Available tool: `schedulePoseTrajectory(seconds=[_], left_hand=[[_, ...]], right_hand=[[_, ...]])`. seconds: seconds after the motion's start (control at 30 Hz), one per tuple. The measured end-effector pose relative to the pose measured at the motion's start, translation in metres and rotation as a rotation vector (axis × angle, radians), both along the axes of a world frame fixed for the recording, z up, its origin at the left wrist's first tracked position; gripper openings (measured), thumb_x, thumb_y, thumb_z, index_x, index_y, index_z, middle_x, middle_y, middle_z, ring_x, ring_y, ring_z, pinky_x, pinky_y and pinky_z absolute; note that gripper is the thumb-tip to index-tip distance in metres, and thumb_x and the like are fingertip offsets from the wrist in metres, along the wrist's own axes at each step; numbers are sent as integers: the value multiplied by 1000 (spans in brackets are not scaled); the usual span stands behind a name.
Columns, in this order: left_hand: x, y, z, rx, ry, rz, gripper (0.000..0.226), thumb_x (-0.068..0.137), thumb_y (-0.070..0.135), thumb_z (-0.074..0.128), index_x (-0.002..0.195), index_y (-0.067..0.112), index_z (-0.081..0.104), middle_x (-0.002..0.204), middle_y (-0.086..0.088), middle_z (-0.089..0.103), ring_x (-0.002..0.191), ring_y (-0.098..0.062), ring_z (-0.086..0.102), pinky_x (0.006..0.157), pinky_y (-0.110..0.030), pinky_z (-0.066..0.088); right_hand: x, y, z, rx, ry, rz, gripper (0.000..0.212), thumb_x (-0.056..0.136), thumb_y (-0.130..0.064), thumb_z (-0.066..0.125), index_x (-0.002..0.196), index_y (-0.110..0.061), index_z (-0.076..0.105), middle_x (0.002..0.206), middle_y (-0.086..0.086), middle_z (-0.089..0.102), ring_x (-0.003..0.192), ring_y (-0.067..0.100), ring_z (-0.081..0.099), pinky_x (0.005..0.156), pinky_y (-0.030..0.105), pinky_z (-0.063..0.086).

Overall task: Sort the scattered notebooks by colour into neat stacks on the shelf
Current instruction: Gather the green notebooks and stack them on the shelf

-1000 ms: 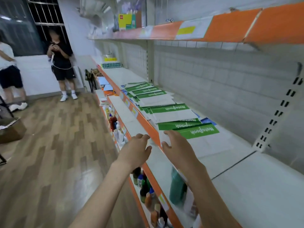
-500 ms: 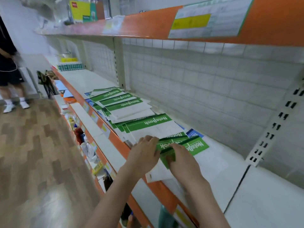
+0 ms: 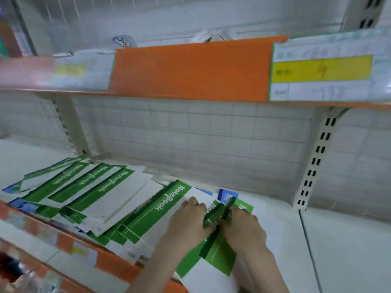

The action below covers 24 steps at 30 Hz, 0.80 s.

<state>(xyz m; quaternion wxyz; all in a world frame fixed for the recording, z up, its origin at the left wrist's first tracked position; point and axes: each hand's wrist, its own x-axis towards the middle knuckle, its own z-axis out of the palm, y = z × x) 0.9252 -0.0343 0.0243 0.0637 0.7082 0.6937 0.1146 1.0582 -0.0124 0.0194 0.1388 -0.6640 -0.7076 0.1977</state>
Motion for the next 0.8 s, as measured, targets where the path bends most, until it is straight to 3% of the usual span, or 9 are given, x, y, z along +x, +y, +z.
schedulePoseTrajectory(seconds=[0.13,0.27,0.43,0.57,0.7,0.8], left_hand=[[-3,5,-4,-18,-57,-85,35,90,37,55,119,16,54,115,0,44,101,-17,53,87,-35,49],[-5,7,-15,42,-110,-141,28,92,30,53,119,23,58,111,3,49,100,-16,55,86,-33,48],[-7,6,-32,148,-56,-193,36,97,38,42,130,23,46,119,4,40,113,-13,41,95,-25,38],[-7,6,-34,137,88,-166,52,98,49,32,140,18,31,124,-1,34,116,-18,33,100,-27,32],[2,16,-30,48,177,-110,56,97,49,38,137,10,34,127,-6,34,118,-22,34,98,-30,31],[10,23,-26,2,173,-95,52,96,40,47,135,6,38,130,-10,38,119,-25,37,98,-32,34]], right_hand=[[-15,-1,-7,53,-103,-117,46,89,-53,47,125,-24,43,126,-2,51,118,23,43,87,38,40],[-15,-1,-14,146,-105,-199,47,85,-58,48,116,-23,45,115,-3,57,109,22,48,79,35,40],[-9,-2,-17,229,-83,-252,38,86,-41,48,117,-22,38,96,-1,61,89,24,59,60,27,35],[-5,-2,-16,300,-87,-225,40,93,-27,40,131,-21,32,96,1,64,81,23,60,58,27,35],[8,-1,-4,201,70,-212,30,92,-17,41,113,-27,59,102,-1,67,84,19,61,66,27,48],[13,-2,2,190,251,-225,27,92,-12,44,96,-16,71,99,-2,68,81,13,60,61,17,44]])
